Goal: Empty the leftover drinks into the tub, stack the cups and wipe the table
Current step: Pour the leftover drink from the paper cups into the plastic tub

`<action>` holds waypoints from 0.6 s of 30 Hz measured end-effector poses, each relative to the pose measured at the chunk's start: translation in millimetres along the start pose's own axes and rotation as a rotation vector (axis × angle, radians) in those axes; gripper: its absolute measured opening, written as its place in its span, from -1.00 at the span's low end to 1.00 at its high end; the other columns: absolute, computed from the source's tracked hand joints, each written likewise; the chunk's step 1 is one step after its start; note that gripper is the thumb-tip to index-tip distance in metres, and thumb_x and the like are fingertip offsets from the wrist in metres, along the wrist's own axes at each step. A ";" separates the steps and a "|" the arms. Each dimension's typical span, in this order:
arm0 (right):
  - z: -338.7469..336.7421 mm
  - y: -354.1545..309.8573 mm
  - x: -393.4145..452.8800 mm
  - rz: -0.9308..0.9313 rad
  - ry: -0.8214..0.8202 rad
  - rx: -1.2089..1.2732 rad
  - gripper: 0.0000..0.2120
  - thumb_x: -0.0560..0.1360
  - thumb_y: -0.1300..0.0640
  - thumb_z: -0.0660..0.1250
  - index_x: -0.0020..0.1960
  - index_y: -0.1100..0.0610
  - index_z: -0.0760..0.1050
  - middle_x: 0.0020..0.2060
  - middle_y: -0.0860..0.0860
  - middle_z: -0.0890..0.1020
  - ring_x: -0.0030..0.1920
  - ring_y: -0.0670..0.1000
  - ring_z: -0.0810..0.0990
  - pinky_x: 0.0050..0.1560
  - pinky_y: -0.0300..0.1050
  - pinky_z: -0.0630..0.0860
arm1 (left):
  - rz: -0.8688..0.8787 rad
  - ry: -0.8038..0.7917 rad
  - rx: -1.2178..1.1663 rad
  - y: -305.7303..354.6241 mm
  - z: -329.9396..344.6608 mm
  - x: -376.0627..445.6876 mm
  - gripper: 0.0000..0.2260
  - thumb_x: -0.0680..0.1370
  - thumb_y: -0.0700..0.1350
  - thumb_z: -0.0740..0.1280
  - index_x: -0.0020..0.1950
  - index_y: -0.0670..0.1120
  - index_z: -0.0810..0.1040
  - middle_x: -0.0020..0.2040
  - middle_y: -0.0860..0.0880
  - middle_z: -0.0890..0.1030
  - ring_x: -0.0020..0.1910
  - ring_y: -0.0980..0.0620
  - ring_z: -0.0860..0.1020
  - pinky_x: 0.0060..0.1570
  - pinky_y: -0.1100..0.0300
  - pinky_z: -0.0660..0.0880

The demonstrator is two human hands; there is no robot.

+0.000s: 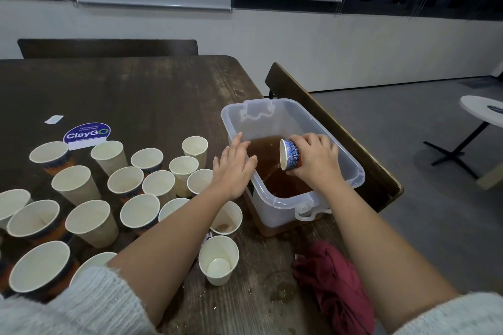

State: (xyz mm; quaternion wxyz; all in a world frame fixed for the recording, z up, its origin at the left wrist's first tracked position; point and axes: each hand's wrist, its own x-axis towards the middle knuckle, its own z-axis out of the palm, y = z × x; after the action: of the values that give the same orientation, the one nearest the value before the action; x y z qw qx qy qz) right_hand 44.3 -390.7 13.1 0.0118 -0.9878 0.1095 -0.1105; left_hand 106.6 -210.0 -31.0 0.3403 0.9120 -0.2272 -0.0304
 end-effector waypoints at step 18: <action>-8.5 -15.4 -2.3 0.104 0.097 0.526 -0.19 0.34 -0.27 0.47 0.45 0.00 0.25 0.33 -0.01 0.46 0.37 0.09 0.37 0.41 0.20 0.19 | -0.034 -0.160 0.075 7.7 -39.8 -1.7 -0.41 0.63 0.24 -0.02 0.59 0.04 -0.07 0.59 0.04 -0.13 0.56 -0.06 -0.16 0.47 -0.18 -0.19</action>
State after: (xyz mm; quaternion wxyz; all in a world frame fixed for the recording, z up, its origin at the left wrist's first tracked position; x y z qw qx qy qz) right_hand 43.5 -375.2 21.6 0.2685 -0.9373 0.1279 -0.1816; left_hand 110.4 -190.2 4.1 0.2860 0.9225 -0.2392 -0.1001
